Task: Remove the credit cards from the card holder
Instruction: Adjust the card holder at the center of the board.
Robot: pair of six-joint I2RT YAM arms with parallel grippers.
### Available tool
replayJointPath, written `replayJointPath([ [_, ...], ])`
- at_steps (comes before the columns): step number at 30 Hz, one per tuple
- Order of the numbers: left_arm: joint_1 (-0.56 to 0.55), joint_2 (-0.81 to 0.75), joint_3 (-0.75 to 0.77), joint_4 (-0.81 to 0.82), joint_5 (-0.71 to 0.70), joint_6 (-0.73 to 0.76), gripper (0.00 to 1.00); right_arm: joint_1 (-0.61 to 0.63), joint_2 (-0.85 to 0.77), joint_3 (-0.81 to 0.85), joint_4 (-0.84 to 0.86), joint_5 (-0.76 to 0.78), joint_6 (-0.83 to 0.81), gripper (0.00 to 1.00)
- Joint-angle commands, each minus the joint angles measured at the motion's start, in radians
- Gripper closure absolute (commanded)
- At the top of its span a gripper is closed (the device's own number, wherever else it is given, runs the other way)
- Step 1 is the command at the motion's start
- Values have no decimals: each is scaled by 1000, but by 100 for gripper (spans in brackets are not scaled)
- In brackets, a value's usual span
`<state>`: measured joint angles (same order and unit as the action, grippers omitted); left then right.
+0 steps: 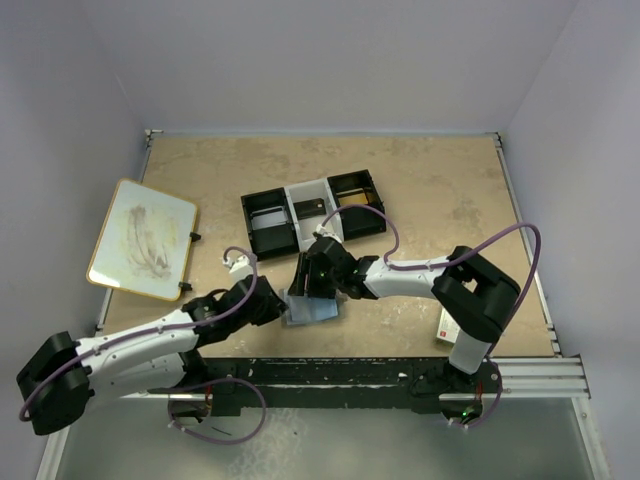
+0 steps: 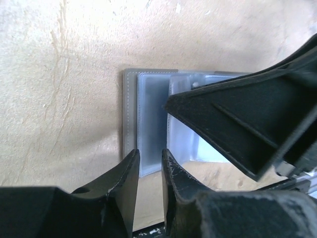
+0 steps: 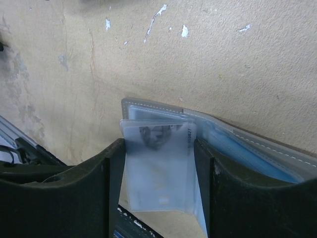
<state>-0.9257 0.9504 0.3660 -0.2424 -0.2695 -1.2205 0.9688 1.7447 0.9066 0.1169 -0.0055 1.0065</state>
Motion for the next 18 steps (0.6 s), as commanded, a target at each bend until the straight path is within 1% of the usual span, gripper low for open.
replayJointPath([
  [1,-3,-101,22,-49,-65,-32,75,6,60,-53,-74,-10,3,41],
  [4,-3,-112,18,-27,-40,-28,69,5,62,-54,-72,-12,4,42],
  [5,-3,-101,15,-4,-22,-23,67,6,63,-54,-71,-12,4,42],
  [7,-4,-58,9,59,26,-17,65,6,65,-52,-74,-12,3,42],
  [10,-4,10,-2,162,77,-21,65,6,68,-55,-72,-14,4,42],
  [14,-4,61,-4,225,88,-27,65,7,67,-52,-75,-14,1,42],
  [18,-4,106,-11,288,115,-23,70,6,58,-56,-70,-14,1,42],
])
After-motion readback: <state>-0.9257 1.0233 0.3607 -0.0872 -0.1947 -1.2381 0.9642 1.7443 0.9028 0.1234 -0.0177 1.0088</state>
